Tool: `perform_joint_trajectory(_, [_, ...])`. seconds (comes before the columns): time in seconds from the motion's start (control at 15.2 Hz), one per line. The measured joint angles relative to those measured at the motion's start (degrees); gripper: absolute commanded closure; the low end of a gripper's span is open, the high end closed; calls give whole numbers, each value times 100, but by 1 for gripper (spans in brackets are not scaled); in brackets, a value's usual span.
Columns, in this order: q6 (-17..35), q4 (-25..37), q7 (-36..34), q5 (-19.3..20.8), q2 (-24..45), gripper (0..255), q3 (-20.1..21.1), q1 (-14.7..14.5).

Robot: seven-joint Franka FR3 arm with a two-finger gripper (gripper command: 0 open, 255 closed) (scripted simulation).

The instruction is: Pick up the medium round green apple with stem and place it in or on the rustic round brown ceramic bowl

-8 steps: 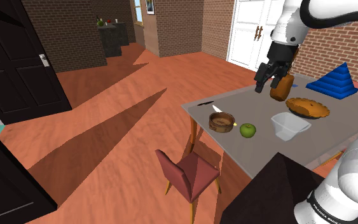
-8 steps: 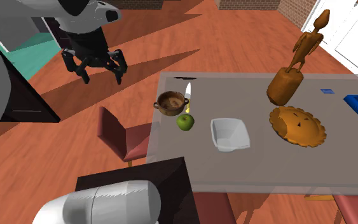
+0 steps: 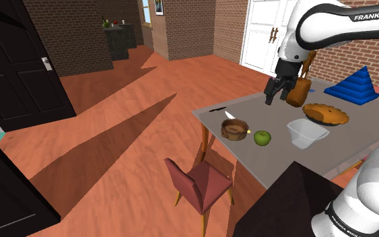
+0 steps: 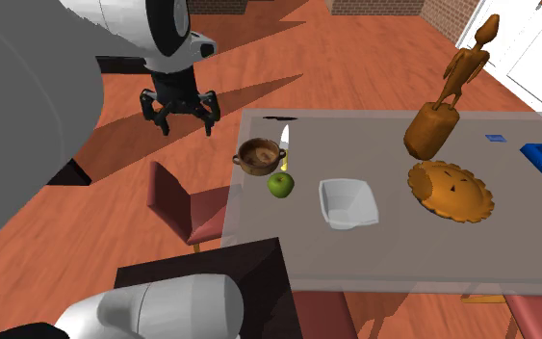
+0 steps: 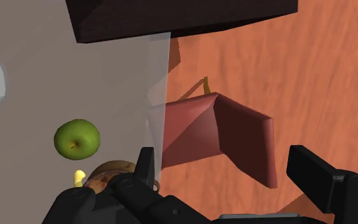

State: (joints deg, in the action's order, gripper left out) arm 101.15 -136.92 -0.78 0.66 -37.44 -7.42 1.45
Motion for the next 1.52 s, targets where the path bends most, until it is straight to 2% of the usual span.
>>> perform_joint_trajectory(0.46, [869, -5, 681, 199, 1109, 0, -573, 141])
perform_joint_trajectory(0.79, [1452, 154, 1155, 189, 2032, 0, -928, 200])
perform_joint_trajectory(1.19, [2047, 582, 1837, -29, 3293, 0, -1306, 304])
perform_joint_trajectory(1.52, [2343, 1205, 2412, -391, 4447, 0, -1457, 464])
